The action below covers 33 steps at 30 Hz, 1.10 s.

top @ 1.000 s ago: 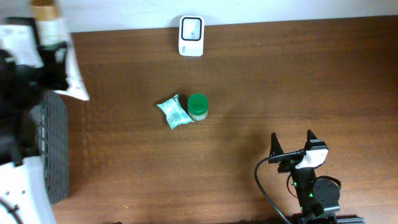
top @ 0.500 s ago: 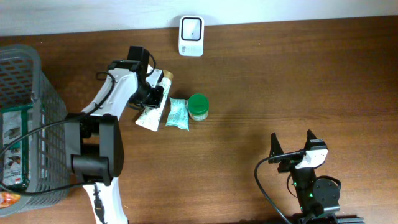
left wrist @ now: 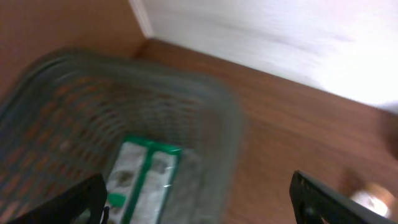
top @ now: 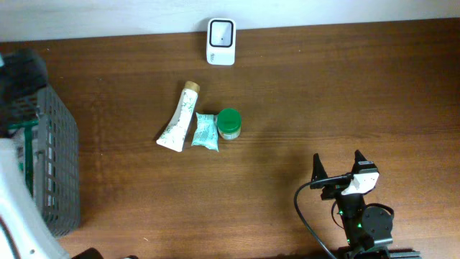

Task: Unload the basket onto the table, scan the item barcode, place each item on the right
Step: 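Take the white tube from the basket with the left gripper, lay it left of packet, then take the green 3M package from the basket with the left gripper, place right of jar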

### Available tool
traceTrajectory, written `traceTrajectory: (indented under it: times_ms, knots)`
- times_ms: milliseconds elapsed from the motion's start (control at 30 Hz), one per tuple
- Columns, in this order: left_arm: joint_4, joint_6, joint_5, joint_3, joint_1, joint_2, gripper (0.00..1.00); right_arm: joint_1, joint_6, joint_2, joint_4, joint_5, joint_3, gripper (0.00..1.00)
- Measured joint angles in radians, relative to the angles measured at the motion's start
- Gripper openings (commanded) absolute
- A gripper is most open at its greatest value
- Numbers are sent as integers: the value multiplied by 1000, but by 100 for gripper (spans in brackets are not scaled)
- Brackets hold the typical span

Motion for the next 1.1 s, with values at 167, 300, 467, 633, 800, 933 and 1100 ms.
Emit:
traceTrajectory:
  times_ms: [167, 300, 467, 633, 800, 933, 1100]
  knots:
    - [96, 2, 10, -221, 268, 73, 95, 0, 0, 0, 0, 0, 0, 98]
    - [282, 169, 34, -500, 301, 179, 99, 0, 1, 0, 0, 0, 0, 98]
    - [405, 299, 33, -629, 302, 312, 87, 0, 0, 0, 0, 0, 0, 98]
    - [423, 317, -20, -634, 306, 370, 84, 0, 0, 0, 0, 0, 0, 98]
    - [447, 317, 7, -620, 310, 418, 71, 0, 0, 0, 0, 0, 0, 98]
    - [463, 323, 21, -610, 309, 436, 0, 0, 0, 0, 0, 0, 0, 98]
    - [465, 333, -70, -609, 302, 437, 0, 0, 0, 0, 0, 0, 0, 98]
